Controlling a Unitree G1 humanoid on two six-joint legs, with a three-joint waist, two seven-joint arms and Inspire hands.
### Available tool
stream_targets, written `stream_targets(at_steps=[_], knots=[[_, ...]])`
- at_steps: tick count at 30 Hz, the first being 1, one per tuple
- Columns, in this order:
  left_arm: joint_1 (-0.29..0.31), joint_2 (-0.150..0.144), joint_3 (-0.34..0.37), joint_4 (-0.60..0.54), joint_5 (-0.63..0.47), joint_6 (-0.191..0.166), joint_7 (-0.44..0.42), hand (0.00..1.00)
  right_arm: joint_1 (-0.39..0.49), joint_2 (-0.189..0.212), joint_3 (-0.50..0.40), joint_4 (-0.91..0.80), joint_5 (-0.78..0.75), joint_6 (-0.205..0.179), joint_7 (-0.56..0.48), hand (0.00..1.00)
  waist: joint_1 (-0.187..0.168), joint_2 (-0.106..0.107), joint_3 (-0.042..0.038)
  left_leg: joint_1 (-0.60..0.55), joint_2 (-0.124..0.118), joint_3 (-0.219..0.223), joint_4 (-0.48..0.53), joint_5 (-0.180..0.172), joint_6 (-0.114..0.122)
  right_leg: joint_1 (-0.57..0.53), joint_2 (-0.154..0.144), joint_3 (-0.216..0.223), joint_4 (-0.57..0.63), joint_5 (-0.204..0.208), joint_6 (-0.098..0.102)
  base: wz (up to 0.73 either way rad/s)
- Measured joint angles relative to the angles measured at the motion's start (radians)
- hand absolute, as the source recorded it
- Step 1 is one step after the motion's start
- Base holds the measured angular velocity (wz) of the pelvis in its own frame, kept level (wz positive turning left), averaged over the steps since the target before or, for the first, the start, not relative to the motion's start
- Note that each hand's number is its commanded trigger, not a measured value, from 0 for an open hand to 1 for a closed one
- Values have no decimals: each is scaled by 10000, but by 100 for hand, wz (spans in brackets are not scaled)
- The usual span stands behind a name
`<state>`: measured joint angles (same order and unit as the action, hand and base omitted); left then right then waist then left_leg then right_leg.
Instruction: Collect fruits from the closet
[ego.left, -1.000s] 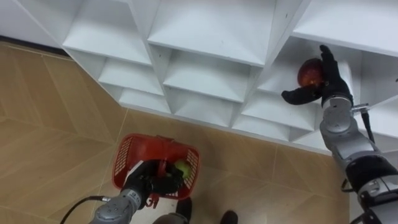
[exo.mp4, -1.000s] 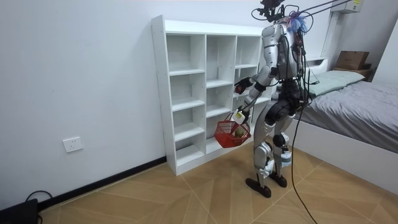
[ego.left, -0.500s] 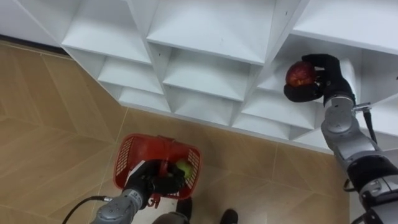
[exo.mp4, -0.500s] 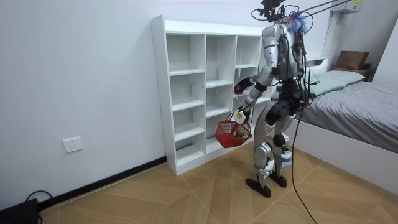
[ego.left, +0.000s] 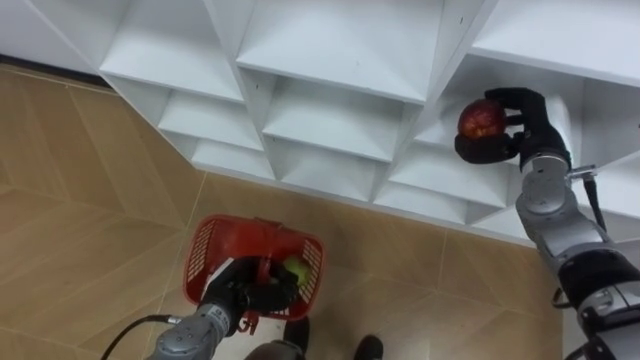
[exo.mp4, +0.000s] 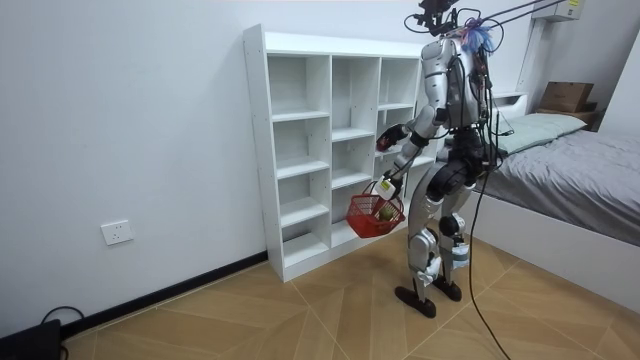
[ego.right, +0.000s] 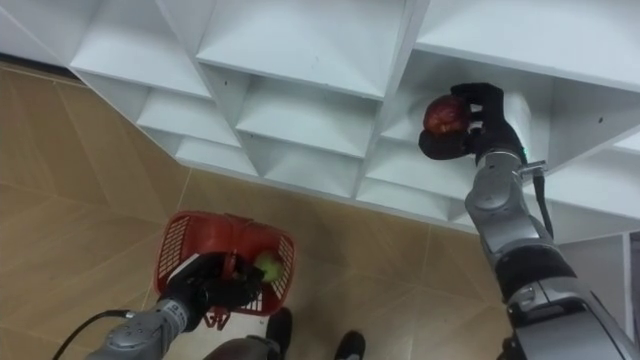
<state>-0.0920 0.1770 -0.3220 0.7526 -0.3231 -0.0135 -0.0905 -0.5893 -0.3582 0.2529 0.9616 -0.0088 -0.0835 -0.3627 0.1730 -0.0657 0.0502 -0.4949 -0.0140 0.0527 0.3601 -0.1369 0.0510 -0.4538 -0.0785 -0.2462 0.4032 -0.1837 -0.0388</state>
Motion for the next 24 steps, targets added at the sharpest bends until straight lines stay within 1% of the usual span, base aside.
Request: stream_targets(at_steps=[17, 24], knots=[[-79, -2, 110, -60, -5, -3, -41, 100, 18, 5, -4, -29, -55, -1, 93, 100, -18, -1, 0, 8, -1, 16, 9, 1, 0, -29, -20, 0, 86, -1, 1, 0], [-185, -4, 117, -72, 0, -1, -131, 100, 91, 36, -7, -386, -833, -1, 165, 100, -152, -1, -18, 64, 0, 28, 33, 20, 3, 42, -17, 2, 77, -1, 1, 0]])
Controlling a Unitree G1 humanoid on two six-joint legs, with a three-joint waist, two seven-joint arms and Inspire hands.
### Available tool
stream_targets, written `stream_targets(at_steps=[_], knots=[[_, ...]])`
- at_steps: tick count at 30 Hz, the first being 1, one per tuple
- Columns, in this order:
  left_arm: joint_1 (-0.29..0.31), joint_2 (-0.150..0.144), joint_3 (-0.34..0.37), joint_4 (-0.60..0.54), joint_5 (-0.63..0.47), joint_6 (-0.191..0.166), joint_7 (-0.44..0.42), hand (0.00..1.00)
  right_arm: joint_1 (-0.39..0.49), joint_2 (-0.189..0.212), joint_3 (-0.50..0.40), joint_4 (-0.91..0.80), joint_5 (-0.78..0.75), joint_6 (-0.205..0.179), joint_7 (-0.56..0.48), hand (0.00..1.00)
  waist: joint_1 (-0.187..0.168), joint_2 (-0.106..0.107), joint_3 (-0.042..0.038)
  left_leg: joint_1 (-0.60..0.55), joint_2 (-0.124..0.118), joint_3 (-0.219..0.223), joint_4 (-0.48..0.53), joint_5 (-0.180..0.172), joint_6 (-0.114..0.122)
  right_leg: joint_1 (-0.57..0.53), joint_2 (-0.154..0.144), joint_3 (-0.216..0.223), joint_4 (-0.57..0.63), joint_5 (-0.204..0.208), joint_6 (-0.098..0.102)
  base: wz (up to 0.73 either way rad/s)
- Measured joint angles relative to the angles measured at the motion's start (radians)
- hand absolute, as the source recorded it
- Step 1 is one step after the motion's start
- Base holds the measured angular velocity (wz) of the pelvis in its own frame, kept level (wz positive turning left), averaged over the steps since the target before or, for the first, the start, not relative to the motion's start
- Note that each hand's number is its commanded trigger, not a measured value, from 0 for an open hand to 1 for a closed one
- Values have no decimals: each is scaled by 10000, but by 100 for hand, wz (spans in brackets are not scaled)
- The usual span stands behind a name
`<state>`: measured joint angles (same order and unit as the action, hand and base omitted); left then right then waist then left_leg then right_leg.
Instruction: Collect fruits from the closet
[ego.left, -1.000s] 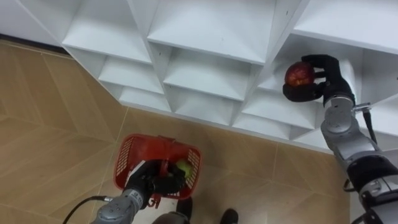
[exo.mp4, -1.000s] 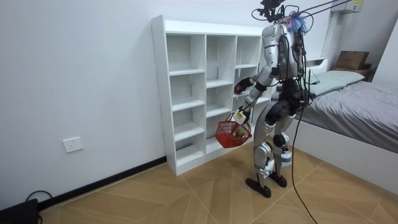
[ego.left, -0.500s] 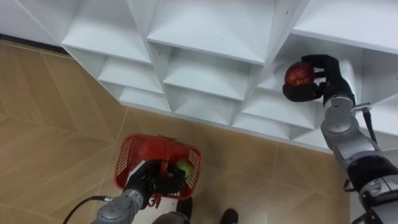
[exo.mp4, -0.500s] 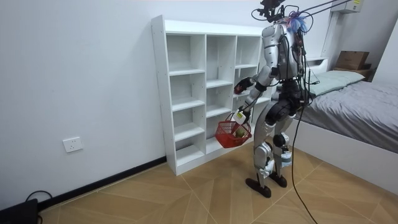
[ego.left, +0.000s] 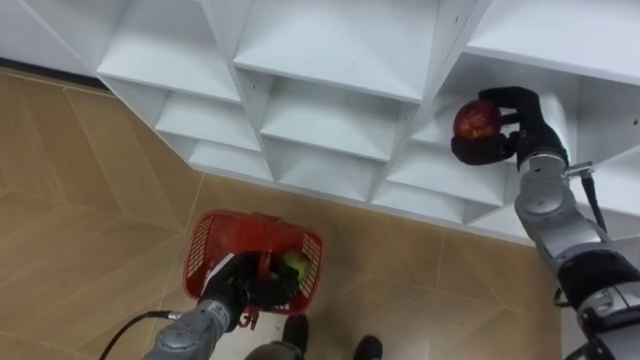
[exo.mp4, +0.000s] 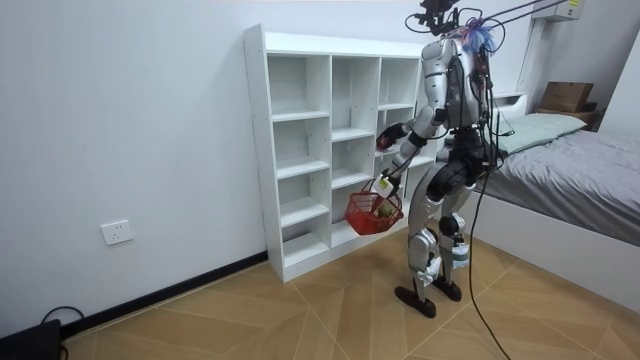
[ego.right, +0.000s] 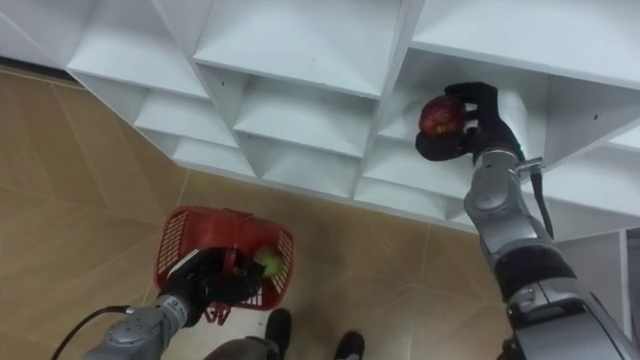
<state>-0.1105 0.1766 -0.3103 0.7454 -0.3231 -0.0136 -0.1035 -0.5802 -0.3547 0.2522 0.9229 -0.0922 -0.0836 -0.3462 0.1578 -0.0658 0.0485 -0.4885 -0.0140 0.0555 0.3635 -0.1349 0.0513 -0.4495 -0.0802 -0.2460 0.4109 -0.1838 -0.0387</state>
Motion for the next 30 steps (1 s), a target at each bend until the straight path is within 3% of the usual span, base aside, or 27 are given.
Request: stream_targets(at_steps=[7, 12, 17, 22, 25, 26, 27, 30], knots=[[-81, -4, -2, 46, -8, 0, -169, 100, 226, 115, 31, -57, -331, -14, 159, 100, -73, 96, -72, 543, 8, 3, -45, -3, 0, 598, 25, -16, -158, 10, -14, 0], [-61, 45, -4, 127, 11, -11, -114, 100, 883, 113, 126, -105, -147, -160, 369, 100, -166, 198, -149, 1188, 17, 13, -311, -2, -6, 1292, 71, -25, -512, 20, -20, 0], [-97, 91, 138, -10, 26, -92, -89, 100, 1426, 113, 117, -199, -306, -198, 628, 100, -201, 200, -160, 1285, 33, 80, -506, 130, -34, 1326, 110, 18, -676, 143, -37, -4], [2, 122, 440, -82, 314, -182, -216, 100, 2292, 112, 72, -1388, -599, -238, 1198, 100, -456, 221, -179, 1569, 34, 246, -607, 131, -36, 1651, 126, 32, -874, 148, -21, -1], [226, 115, 458, -717, 325, -213, -398, 100, 2622, 112, 54, -2107, -667, -252, 1570, 100, -555, 213, -194, 1876, 31, 287, -732, 128, -33, 1963, 138, 54, -1046, 158, 9, 0], [246, 103, 453, -912, 351, -247, -482, 100, 2704, 111, 55, -2295, -664, -249, 1714, 100, -580, 206, -219, 2021, 29, 349, -804, 128, -33, 2083, 136, 58, -1077, 153, 18, 0], [249, 96, 453, -990, 370, -323, -541, 100, 2915, 110, 88, -2658, -665, -249, 1853, 100, -598, 203, -311, 2118, 30, 393, -855, 128, -33, 2169, 135, 51, -1104, 145, 30, 0], [369, 101, 460, -1001, 431, -379, -543, 100, 3624, 128, 214, -3572, -684, -254, 2280, 100, -701, 211, -352, 2755, 12, 407, -1110, 127, -35, 2784, 157, 42, -1344, 125, 61, 0]])
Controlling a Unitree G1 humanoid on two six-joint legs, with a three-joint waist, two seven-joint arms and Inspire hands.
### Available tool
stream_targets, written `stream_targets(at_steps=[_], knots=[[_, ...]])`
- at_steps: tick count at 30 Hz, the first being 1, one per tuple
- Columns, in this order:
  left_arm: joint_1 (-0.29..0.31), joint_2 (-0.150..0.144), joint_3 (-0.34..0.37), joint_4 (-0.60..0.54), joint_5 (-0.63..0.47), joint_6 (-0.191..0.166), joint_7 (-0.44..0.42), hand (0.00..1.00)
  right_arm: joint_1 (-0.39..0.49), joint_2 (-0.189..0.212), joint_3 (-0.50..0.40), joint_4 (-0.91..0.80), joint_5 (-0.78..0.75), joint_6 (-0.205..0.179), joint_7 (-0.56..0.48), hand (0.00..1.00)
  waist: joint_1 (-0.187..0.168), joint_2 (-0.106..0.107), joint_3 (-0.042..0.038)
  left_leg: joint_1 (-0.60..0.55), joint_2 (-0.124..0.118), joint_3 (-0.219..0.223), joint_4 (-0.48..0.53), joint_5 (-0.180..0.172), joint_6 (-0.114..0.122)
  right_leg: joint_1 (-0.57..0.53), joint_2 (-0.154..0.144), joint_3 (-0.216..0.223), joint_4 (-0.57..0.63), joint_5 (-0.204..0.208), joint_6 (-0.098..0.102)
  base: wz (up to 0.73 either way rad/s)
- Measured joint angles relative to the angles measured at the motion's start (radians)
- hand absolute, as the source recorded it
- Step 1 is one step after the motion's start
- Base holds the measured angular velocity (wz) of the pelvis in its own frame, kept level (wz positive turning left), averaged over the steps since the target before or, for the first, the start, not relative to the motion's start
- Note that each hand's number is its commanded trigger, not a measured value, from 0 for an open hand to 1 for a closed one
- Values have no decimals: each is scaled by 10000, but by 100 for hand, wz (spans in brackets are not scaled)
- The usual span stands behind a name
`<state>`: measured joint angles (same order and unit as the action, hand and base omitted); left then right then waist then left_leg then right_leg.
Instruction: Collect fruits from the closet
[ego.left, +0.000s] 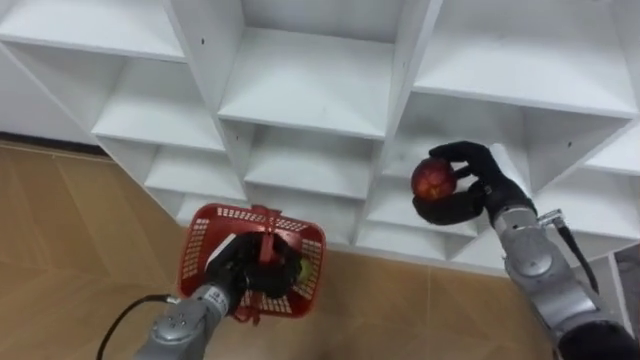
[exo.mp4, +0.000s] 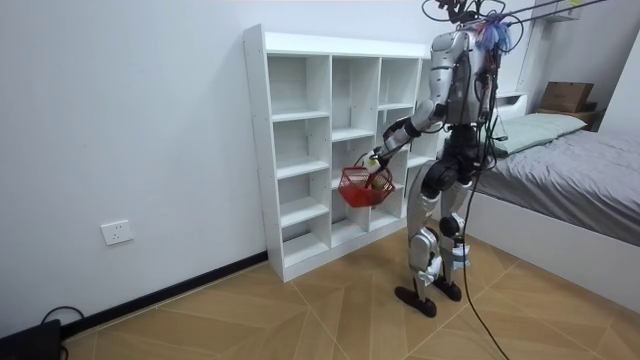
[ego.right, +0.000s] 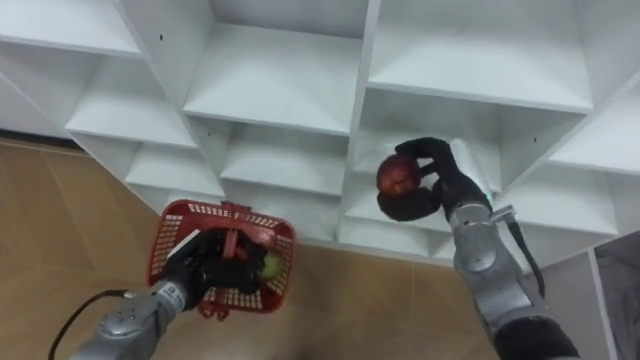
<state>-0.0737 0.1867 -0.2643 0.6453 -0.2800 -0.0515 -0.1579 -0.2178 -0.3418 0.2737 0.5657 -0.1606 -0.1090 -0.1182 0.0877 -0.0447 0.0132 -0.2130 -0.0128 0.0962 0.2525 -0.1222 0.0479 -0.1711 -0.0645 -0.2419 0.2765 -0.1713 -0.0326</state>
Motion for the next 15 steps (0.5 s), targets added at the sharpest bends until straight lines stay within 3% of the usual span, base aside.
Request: stream_targets(at_steps=[5, 9, 15], knots=[[74, -18, -6, -294, -11, -3, 0, 100, 824, 61, 139, -769, 1, 19, 516, 100, -101, -22, -30, 530, 21, 118, -154, -23, -5, 488, 33, 67, -183, -17, 17, -4], [97, -24, -111, -468, 2, -92, -67, 100, 1240, 343, 231, -1188, -126, 17, 995, 100, -213, -23, -31, 837, 24, 169, -268, -33, -6, 713, 43, 135, -171, -17, 19, -4], [316, -32, -137, -468, 2, -328, -98, 100, 1256, 397, 404, -1293, -394, 11, 1519, 100, -270, -21, -29, 992, 29, 312, -343, -36, -1, 806, 53, 225, -189, -1, 36, -5]])
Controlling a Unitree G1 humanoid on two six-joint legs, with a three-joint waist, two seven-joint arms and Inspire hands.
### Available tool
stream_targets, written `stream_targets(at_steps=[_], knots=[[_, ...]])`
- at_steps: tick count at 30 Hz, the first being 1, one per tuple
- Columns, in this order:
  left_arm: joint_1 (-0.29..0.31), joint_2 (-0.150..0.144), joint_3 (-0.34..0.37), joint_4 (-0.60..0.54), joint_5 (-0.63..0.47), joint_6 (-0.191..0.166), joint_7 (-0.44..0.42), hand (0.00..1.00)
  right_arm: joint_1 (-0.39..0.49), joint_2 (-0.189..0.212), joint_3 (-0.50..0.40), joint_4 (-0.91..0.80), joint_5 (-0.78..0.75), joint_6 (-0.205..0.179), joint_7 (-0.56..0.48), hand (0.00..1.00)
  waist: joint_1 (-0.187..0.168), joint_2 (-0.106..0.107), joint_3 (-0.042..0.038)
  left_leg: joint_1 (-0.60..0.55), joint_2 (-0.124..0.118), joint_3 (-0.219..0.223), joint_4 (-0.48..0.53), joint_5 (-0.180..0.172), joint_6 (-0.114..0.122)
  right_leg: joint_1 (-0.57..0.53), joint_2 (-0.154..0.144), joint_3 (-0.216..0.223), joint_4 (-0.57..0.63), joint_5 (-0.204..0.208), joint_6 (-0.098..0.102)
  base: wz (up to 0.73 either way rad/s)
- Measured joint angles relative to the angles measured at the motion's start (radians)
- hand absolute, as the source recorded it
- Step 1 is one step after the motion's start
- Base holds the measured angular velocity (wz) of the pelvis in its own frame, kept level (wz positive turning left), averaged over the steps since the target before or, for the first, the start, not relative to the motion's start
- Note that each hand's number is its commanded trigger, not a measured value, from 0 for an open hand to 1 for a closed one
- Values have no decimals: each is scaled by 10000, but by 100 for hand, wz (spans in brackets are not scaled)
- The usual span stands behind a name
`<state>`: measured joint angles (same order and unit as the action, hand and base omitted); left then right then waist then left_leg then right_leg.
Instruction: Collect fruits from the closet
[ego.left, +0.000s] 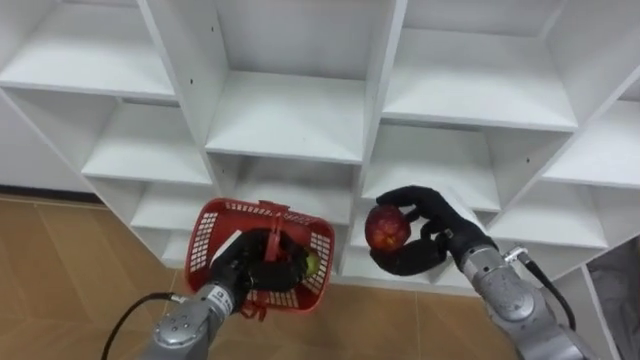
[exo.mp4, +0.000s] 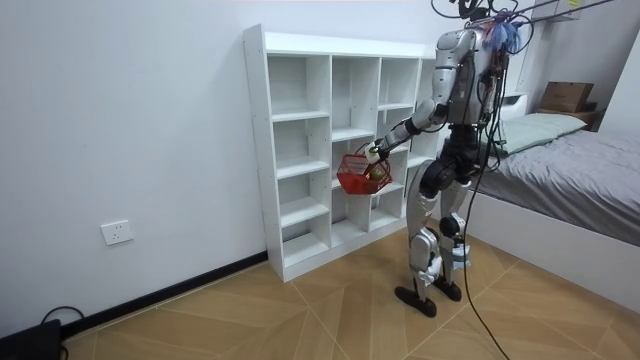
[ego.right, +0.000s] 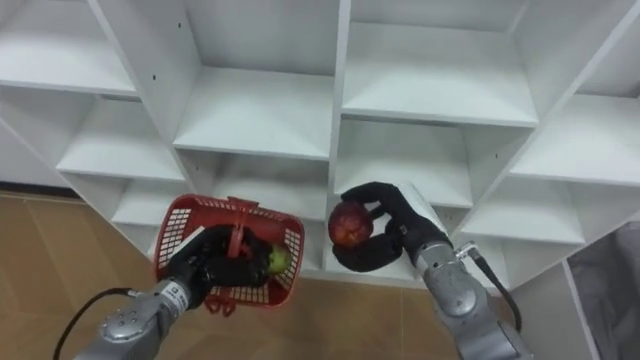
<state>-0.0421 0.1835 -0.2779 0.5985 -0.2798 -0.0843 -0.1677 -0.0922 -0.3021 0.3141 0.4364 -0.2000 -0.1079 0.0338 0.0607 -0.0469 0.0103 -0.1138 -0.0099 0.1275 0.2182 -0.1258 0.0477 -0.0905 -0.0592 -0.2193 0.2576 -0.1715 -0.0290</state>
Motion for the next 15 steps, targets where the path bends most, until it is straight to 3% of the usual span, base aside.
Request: stream_targets(at_steps=[8, 15], knots=[[56, -43, -162, -131, -24, -68, -212, 100, 64, 345, 747, 0, -177, -9, 324, 100, -7, 2, 0, 69, 21, 57, -145, -32, -6, 38, 88, 217, -152, 21, 24, -3], [57, -58, -439, -238, -34, -272, -482, 100, 49, 436, 811, -1, -471, -15, 671, 100, 9, 23, 11, 27, 31, 72, -133, -126, -10, 22, 92, 222, -171, 26, 40, 0]])
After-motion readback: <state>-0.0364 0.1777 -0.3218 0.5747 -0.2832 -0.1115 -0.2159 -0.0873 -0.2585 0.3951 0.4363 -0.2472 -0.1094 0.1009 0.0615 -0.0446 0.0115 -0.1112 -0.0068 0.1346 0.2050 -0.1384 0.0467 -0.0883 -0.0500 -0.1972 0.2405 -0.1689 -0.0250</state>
